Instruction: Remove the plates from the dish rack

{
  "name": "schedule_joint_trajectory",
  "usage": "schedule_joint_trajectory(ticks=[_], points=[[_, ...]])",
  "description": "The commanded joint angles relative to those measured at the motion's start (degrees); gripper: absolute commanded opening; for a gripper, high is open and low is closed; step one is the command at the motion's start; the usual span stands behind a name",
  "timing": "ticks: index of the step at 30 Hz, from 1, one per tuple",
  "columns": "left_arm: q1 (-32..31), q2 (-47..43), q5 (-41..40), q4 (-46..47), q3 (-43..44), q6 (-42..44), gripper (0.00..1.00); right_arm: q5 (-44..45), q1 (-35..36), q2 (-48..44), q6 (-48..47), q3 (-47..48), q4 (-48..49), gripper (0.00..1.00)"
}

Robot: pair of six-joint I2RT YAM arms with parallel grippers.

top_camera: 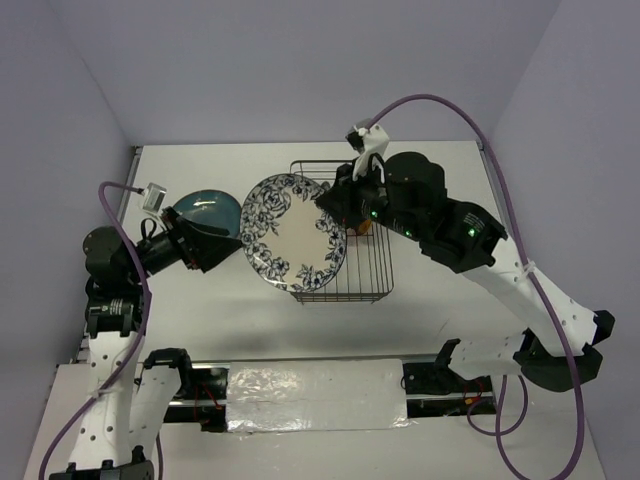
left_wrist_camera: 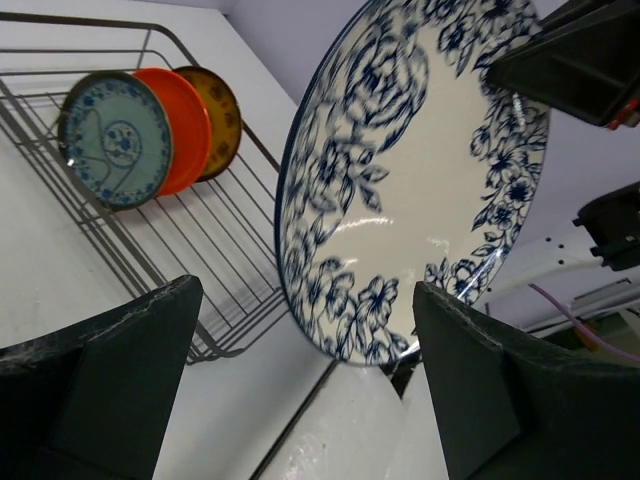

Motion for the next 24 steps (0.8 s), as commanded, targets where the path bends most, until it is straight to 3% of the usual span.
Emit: schedule_joint_trajectory(ticks=[1,10,11,12,13,14,17,18,21,24], points=[[-0.2,0.4,5.9,7.1,-0.4,-2.8,0.99,-7.4,0.0,-2.4,4.3,0.0,15.7,0.0],[-0.4,2.7,6.8,5.6,-1.4,-0.4,0.74,-16.7,-0.1,-2.3,7.7,-4.6,25.4,0.0],[-0.3,2.5,7.0,6.6,-1.6,-1.1,0.57,-16.7,0.0,-1.8,8.1,-4.8,25.6,0.0],[-0.4,2.4,7.7,7.5,-1.6,-1.7,0.47,-17.0,-0.1,-1.5,8.2,-5.2,26.1,0.0],[-0.4,2.4,7.9,8.2,-1.4,-2.7,0.16,-16.9,-0.1,-1.3,8.3,-5.5,26.8,0.0],[-0.4,2.2,7.8,8.7,-1.2,-3.2,0.01,-16.7,-0.1,-0.8,8.4,-5.8,26.8,0.0],[-0.4,1.5,2.4,2.7,1.0,-1.7,0.0,-12.7,-0.3,-0.4,8.4,-6.0,24.1,0.41],[-0.3,1.4,-4.4,-0.4,2.3,-0.7,0.0,-7.1,-0.4,-0.8,9.4,-6.2,21.1,0.66],[-0.2,2.2,-20.2,-12.9,5.9,-0.8,0.0,7.9,-1.9,-4.2,11.1,-8.4,14.3,0.83],[1.3,6.3,-26.4,-18.9,6.8,-4.3,0.0,16.6,-3.3,-9.5,13.2,-11.9,8.8,0.85]])
